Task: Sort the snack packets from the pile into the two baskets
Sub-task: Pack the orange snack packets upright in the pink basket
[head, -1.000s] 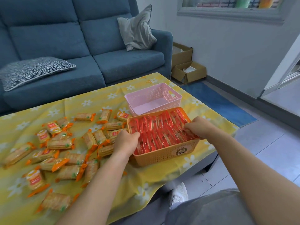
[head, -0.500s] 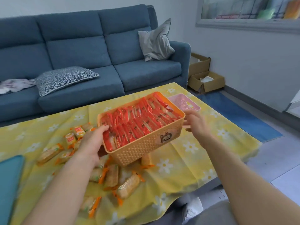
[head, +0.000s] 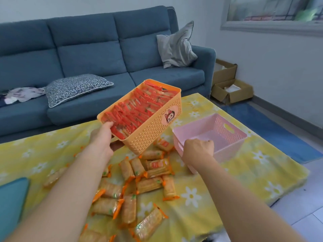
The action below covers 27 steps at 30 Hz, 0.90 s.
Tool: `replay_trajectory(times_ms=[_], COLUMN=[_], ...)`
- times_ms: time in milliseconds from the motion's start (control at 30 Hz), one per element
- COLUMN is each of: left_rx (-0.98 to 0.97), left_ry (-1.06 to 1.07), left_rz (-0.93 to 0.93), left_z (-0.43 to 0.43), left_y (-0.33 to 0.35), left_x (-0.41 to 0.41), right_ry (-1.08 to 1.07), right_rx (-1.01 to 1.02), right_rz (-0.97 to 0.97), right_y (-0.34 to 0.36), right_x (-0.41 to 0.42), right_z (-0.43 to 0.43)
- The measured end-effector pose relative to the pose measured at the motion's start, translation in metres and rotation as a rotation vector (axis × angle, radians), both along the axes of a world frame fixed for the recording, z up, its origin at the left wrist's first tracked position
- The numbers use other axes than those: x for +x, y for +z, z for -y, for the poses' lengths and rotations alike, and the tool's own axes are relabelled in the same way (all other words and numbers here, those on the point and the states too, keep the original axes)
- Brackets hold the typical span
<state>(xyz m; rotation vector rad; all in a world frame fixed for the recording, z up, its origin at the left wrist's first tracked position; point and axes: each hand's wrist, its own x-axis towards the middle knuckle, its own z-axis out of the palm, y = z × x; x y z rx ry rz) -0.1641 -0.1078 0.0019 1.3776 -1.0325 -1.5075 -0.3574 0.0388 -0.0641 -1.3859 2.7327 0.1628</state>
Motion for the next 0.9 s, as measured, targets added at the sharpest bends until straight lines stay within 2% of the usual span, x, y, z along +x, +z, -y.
replay_trajectory(times_ms=[167,233,367,567,767,900], left_rx=[0.020,0.047,0.133,0.169,0.149,0.054], left_ry=[-0.108,-0.155,-0.233,-0.262,-0.329,-0.417], left_rz=[-0.005,-0.002,0.011,0.069,0.093,0.181], left_z=[0.010,0.012,0.015,0.012,0.020,0.020], left_y=[-0.009,-0.021,-0.057,-0.095,-0.108,-0.100], left_x=[-0.076,-0.106,-0.156,-0.190,-0.184,-0.161], right_ry=[0.074,0.090,0.074,0.139,0.164,0.175], right_rx=[0.326,0.356,0.206,0.018,-0.090,-0.210], right_rz=[0.210,0.292,0.358,0.271,0.244,0.208], right_y=[0.009,0.005,0.001,-0.011,-0.016,-0.006], right_x=[0.007,0.006,0.000,-0.013,-0.021,-0.008], right_z=[-0.018,-0.021,-0.021,-0.012,-0.007,-0.003])
